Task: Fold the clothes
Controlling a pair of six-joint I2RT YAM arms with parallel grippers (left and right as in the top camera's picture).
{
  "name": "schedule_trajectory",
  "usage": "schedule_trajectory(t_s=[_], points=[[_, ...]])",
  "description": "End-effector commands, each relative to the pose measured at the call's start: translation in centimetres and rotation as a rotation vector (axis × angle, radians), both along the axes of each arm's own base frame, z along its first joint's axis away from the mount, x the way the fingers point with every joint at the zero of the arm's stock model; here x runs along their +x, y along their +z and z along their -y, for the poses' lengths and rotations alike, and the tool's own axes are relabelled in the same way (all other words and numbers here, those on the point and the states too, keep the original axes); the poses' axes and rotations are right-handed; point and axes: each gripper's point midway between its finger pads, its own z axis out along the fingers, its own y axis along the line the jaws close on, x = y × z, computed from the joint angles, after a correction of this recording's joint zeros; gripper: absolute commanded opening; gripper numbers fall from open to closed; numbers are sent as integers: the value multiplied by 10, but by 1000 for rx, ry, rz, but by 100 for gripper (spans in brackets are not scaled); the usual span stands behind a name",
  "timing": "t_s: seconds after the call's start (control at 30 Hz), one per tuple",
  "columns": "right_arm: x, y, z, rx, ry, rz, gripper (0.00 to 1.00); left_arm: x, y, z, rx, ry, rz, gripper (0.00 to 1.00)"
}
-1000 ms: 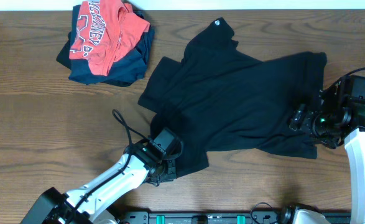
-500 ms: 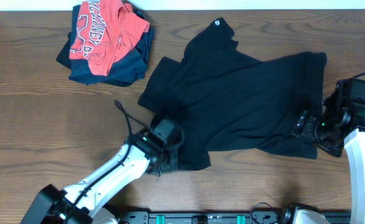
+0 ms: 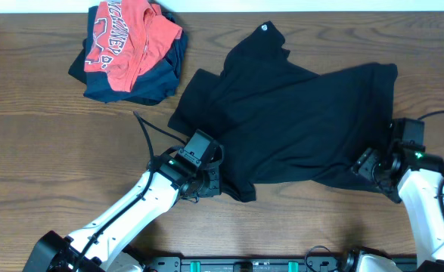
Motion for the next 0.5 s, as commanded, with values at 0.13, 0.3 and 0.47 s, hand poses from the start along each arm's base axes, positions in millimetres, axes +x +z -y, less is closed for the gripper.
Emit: schedule_trajectory(t_s=[0.13, 0.3, 0.47], points=[[-4, -25, 20, -129, -57, 43, 84, 6, 4, -1, 2, 1, 27, 6], [-3, -32, 19, -123, -52, 58, 80, 6, 4, 0, 1, 1, 28, 6], [-3, -44, 19, -116, -50, 25, 76, 9, 4, 1, -5, 1, 38, 6]])
